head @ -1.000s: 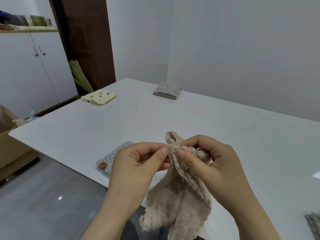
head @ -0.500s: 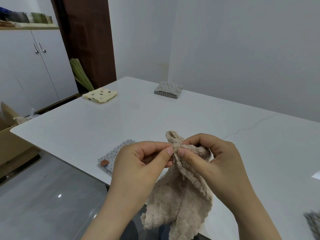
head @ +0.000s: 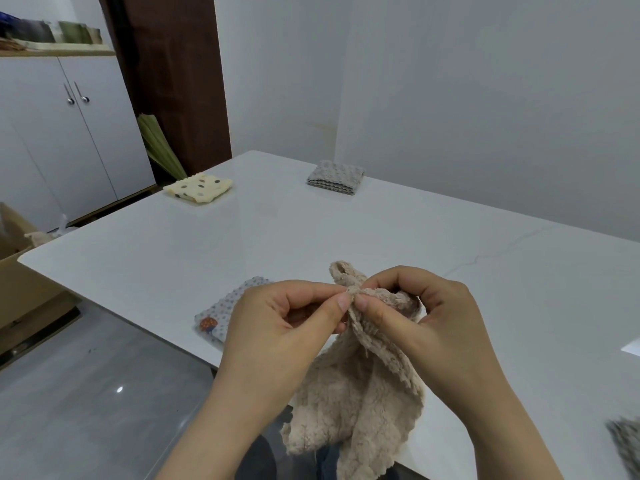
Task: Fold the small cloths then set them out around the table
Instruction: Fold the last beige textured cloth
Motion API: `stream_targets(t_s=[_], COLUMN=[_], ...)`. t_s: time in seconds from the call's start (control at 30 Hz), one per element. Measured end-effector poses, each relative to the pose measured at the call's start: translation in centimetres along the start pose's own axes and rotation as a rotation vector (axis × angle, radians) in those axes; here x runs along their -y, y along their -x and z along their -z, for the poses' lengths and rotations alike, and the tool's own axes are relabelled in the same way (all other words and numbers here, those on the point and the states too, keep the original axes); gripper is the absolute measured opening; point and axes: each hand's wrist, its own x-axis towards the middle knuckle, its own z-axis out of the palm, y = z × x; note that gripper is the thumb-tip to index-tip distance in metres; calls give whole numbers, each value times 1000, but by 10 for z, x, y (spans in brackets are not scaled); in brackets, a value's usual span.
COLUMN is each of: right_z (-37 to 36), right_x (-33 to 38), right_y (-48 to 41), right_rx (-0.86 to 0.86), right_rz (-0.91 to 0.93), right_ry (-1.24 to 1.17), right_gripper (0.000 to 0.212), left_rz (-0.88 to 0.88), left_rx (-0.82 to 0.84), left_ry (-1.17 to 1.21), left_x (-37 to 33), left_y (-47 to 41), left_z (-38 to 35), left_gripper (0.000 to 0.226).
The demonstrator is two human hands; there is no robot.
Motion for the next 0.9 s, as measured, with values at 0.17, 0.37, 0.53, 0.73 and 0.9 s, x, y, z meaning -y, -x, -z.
stream_targets(t_s=[0.17,0.37,0.53,0.73,0.9], right_z=[0,4,24,42,58], right_x=[-2,-2,7,25,30], right_y=[0,-2,-17,-40,-50], right_rx=[2,50,178,316,285], right_rz=[4,41,213,336,359], right_ry=[10,54,225,320,387], right_gripper=[7,8,12,23,25], left_rz=[-5,-25,-90,-193,-218], left_rx=[-16,-46,-121,-140,-213], left_ry=[-36,-99,-179,-233,-272], left_x=[3,3,-3,-21,-27], left_y=[-1,-5,-17,-39,-56], left_z=[0,3,13,20,25], left_gripper=[13,21,20,19,18])
